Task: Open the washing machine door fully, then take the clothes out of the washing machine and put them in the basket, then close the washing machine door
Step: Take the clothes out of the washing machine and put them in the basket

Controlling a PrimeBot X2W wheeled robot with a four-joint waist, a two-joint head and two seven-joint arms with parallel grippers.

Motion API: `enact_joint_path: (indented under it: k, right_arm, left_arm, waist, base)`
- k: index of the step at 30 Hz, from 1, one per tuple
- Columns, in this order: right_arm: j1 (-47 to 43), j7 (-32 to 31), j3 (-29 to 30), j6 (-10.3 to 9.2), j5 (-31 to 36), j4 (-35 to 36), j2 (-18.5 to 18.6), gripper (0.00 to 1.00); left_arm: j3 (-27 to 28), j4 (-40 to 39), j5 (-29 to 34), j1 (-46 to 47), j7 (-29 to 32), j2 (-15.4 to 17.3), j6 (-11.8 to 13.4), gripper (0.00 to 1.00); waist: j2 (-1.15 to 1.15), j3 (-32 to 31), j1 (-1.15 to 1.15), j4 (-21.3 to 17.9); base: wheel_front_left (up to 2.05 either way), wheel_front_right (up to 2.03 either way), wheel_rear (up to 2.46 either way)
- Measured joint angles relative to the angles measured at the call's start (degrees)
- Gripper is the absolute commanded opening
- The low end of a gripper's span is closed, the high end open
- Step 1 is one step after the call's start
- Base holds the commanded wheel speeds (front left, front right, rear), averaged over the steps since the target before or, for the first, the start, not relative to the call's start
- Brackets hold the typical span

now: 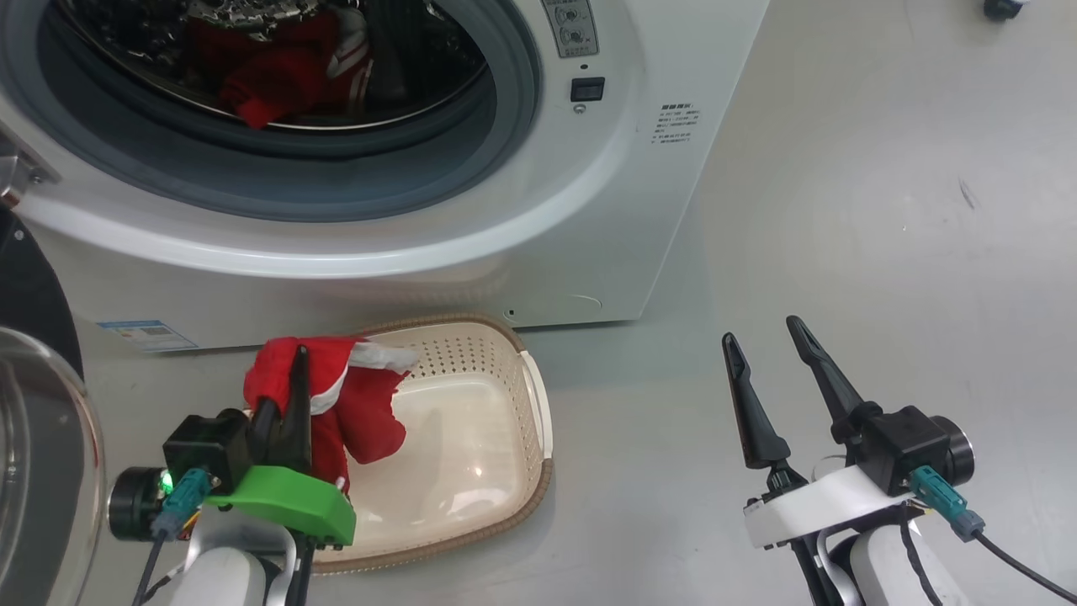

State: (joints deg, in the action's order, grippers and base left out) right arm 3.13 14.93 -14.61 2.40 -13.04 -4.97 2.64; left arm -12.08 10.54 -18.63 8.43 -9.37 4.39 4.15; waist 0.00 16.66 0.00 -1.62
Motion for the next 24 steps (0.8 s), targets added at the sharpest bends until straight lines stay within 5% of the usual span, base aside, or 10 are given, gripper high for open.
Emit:
enact_joint_path:
  k: [10, 24]
  right_arm:
    - [3.31, 0.01, -1.59, -0.1, -0.12, 2.24, 0.03, 1.0]
    - [8.7, 0.01, -3.21, -1.51, -1.08, 5.03, 0.1, 1.0]
  left_arm:
    - [-0.53, 8.7, -3.6, 1.43, 4.63, -0.11, -3.04, 0.0]
    - [1.57, 17.81, -5.16, 16.14, 8.37, 1.04, -5.8, 0.0]
  waist:
    - [0.0, 6.12, 0.0, -1.67]
    - [0.0, 16.73, 0.0, -5.4]
  base:
    - [0.0, 0.0, 0.0]
    - [0.0, 0.0, 0.0]
